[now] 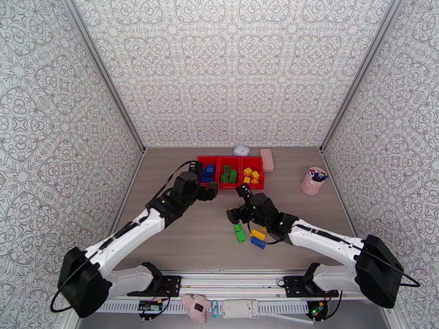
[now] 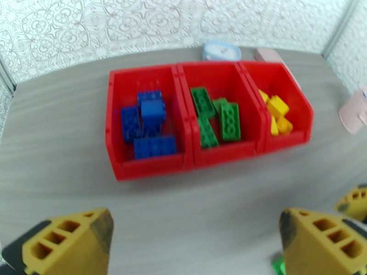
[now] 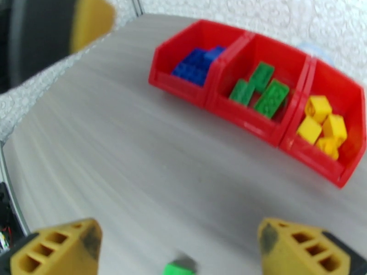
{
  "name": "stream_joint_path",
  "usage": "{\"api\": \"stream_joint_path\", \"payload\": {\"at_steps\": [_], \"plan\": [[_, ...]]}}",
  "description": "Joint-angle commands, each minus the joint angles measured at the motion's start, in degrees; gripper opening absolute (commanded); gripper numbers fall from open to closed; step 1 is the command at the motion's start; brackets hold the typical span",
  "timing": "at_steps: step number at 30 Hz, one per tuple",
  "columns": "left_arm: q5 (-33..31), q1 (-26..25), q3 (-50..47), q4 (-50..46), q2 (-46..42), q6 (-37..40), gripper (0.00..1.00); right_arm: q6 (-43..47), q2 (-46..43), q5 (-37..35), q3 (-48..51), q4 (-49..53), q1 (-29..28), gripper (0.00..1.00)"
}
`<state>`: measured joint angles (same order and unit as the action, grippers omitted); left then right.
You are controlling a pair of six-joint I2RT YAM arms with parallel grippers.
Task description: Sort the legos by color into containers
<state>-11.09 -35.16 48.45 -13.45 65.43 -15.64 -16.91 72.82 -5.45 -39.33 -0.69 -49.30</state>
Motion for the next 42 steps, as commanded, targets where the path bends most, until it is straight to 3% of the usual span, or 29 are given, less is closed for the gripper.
{"api": "stream_joint_path", "payload": {"at_steps": [1, 7, 17, 27, 35, 42], "plan": [[5.18, -2.41, -5.51, -0.33, -8.65, 5.52, 1.0, -5.64, -1.42, -3.94, 1.77, 3.38, -2.51, 0.93], [8.36, -1.88, -10.8, -6.55, -20.52, 7.05, 1.0, -12.45, 2.12, -10.23, 0.89, 9.73, -8.79, 0.93], [9.15, 0.79, -10.85, -7.4, -20.47, 5.88, 1.0, -20.57, 12.15, -14.57, -5.34, 19.56, -14.92, 0.91], [8.88, 0.92, -10.84, -8.08, -19.72, 6.15, 1.0, -26.23, 18.24, -15.92, -8.94, 23.71, -14.76, 0.76], [10.05, 0.83, -11.07, -6.58, -18.06, 6.41, 1.0, -25.54, 20.62, -13.49, -9.4, 23.34, -14.16, 0.68], [10.57, 0.62, -11.52, -6.17, -18.66, 6.55, 1.0, -25.18, 21.07, -13.26, -9.47, 23.0, -14.1, 0.5]]}}
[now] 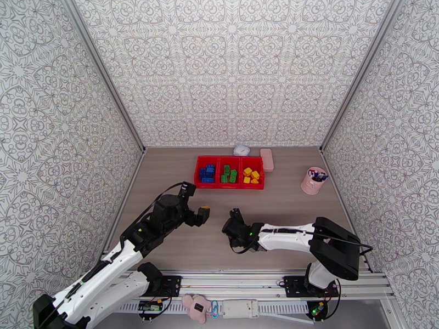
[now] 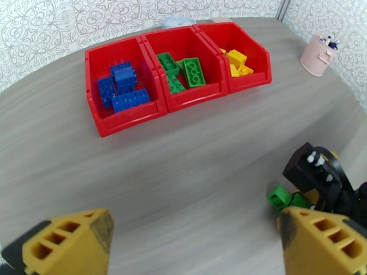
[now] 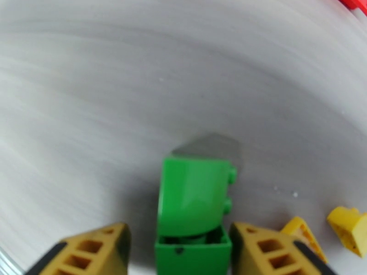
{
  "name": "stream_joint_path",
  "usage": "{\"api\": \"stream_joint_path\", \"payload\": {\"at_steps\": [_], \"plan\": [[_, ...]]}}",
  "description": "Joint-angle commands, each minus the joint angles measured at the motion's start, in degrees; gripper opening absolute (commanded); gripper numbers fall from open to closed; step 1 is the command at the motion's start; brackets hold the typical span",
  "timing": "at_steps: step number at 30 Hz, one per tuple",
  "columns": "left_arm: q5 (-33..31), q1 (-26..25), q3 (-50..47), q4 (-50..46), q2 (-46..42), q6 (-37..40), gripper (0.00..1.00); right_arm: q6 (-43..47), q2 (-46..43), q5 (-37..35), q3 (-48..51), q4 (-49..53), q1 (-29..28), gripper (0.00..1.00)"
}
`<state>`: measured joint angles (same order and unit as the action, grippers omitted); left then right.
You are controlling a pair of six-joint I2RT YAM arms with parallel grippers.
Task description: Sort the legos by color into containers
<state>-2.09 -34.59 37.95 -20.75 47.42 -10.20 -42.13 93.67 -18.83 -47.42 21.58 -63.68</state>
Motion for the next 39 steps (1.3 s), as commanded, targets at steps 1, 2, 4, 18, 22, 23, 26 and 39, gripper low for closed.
{"api": "stream_joint_path", "payload": {"at_steps": [1, 2, 4, 18, 22, 23, 26, 39], "plan": [[1.53, -0.04, -1.11, 1.07, -0.66, 1.21, 1.0, 0.03, -0.17, 0.11, -1.42, 0.61, 0.27, 0.46], [1.52, -0.13, -1.13, 1.08, -0.66, 1.27, 1.0, 0.11, -0.6, 0.11, -1.23, 0.36, 0.23, 0.43], [1.47, -0.3, -1.21, 1.26, -0.66, 1.47, 1.0, 0.59, -1.44, 0.15, -0.89, -0.64, 0.23, 0.36], [2.16, -3.11, -2.54, 4.14, -1.61, 3.87, 1.0, 6.16, -9.47, -1.71, -1.34, -8.13, 3.5, 0.3], [2.7, -3.88, -3.46, 5.91, -2.48, 4.29, 1.0, 9.89, -9.16, -1.29, -3.78, -9.54, 6.7, 0.3], [3.0, -4.03, -4.06, 6.93, -2.66, 4.3, 1.0, 10.7, -8.88, -0.86, -4.2, -10.4, 7.66, 0.3], [4.65, -4.75, -5.93, 10.72, -2.95, 4.4, 1.0, 12.62, -7.22, 1.02, -6.24, -11.97, 11.1, 0.3], [6.93, -7.51, -9.21, 18.24, -1.77, 6.82, 1.0, 19.76, 2.08, 6.47, -17.43, -15.08, 20.53, 0.3]]}}
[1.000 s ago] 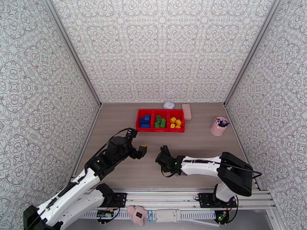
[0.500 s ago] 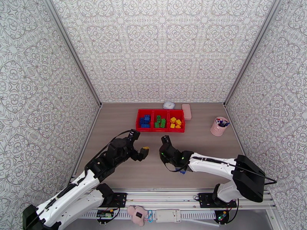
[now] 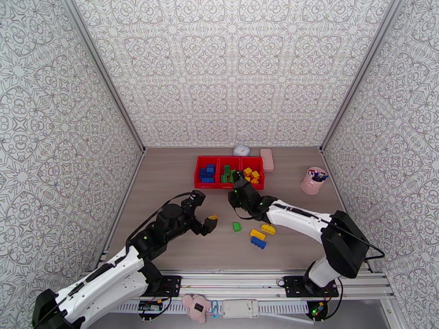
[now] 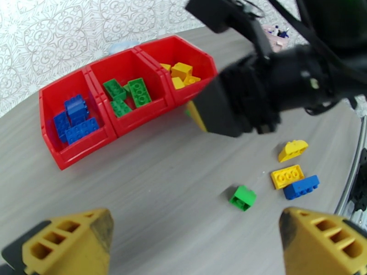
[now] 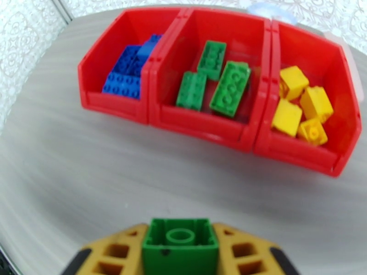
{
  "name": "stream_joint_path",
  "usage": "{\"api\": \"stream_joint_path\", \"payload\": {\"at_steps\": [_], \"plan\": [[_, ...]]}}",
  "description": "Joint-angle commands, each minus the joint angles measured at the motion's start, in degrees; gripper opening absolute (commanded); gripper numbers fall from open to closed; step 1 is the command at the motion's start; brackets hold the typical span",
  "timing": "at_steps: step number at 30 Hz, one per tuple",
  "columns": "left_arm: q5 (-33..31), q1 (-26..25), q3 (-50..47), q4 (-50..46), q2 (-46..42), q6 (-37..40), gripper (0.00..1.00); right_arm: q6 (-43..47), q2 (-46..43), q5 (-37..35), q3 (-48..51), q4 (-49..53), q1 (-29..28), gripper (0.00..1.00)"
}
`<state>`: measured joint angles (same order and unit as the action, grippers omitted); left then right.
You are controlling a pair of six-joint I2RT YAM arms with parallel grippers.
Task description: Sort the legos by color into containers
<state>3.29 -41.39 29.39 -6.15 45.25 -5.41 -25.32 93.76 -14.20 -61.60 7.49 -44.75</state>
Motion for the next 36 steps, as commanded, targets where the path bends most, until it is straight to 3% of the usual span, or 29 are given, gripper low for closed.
{"api": "stream_joint_path", "payload": {"at_steps": [1, 25, 28, 32, 36], "plan": [[1.51, -0.83, -0.71, 3.89, 0.6, 2.34, 1.0, 3.31, 2.77, 1.96, -4.02, -1.17, 2.17, 0.3], [1.9, -1.67, -0.91, 6.46, 3.26, 5.4, 1.0, 8.78, 29.28, 9.24, -33.7, 2.46, 11.56, 0.32], [2.31, -1.74, -0.74, 6.02, 3.26, 6.16, 1.0, 9.37, 30.43, 9.61, -36.02, 3.36, 11.71, 0.41], [3.91, -2.31, -0.56, 5.36, 3.26, 8.18, 1.0, 9.79, 27.55, 11.87, -35.47, 4.4, 11.71, 0.65], [4.21, -3.59, -1.14, 6.02, 3.74, 10.33, 1.0, 9.3, 20.33, 12.71, -28.31, 2.2, 11.73, 0.73]]}}
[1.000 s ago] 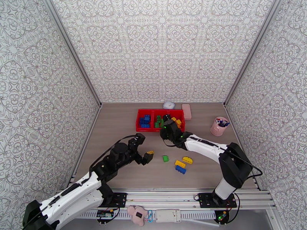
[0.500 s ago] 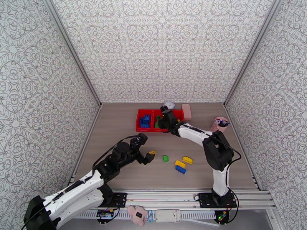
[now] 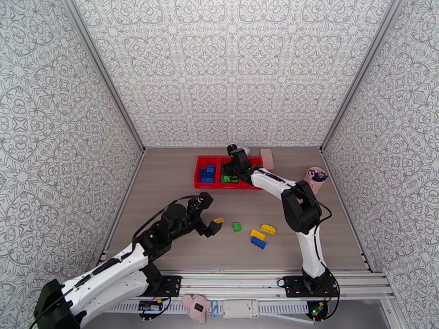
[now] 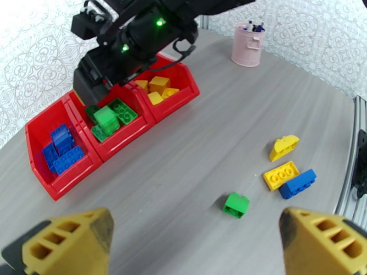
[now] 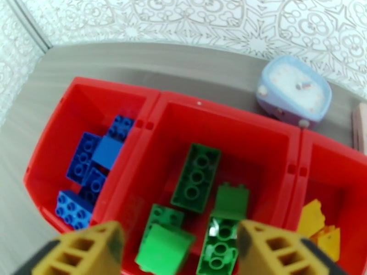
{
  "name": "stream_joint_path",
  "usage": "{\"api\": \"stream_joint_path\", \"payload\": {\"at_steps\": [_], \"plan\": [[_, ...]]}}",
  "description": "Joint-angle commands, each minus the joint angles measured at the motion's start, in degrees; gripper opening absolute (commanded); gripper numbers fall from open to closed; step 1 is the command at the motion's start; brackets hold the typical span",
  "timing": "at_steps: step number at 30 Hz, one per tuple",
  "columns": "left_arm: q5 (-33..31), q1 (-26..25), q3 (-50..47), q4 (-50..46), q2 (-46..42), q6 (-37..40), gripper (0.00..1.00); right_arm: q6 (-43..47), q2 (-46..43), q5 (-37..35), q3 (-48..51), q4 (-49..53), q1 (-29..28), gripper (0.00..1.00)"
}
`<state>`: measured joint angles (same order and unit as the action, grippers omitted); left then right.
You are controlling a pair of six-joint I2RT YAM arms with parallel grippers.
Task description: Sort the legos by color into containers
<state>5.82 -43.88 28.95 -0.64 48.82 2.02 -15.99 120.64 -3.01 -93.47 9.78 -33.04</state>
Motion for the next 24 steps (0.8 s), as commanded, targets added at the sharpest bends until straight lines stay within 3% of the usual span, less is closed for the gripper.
{"api": "stream_joint_path", "payload": {"at_steps": [1, 7, 15, 24], "plan": [[1.88, -1.38, -0.73, 0.62, 0.46, 3.45, 1.0, -0.26, -8.45, 1.78, 5.72, -0.79, -0.01, 0.73], [3.23, -4.47, -0.16, 0.65, 5.31, 9.15, 1.0, -0.74, -22.19, 2.45, 20.73, -6.14, -0.01, 0.77], [3.25, -7.69, 4.89, -1.51, 19.14, 15.71, 1.0, 0.96, -37.2, -0.49, 37.45, -7.36, -0.01, 0.83], [4.08, -7.66, 7.87, 2.59, 34.33, 21.12, 1.0, -0.06, -46.87, -3.84, 48.59, -7.54, -0.01, 0.85]]}}
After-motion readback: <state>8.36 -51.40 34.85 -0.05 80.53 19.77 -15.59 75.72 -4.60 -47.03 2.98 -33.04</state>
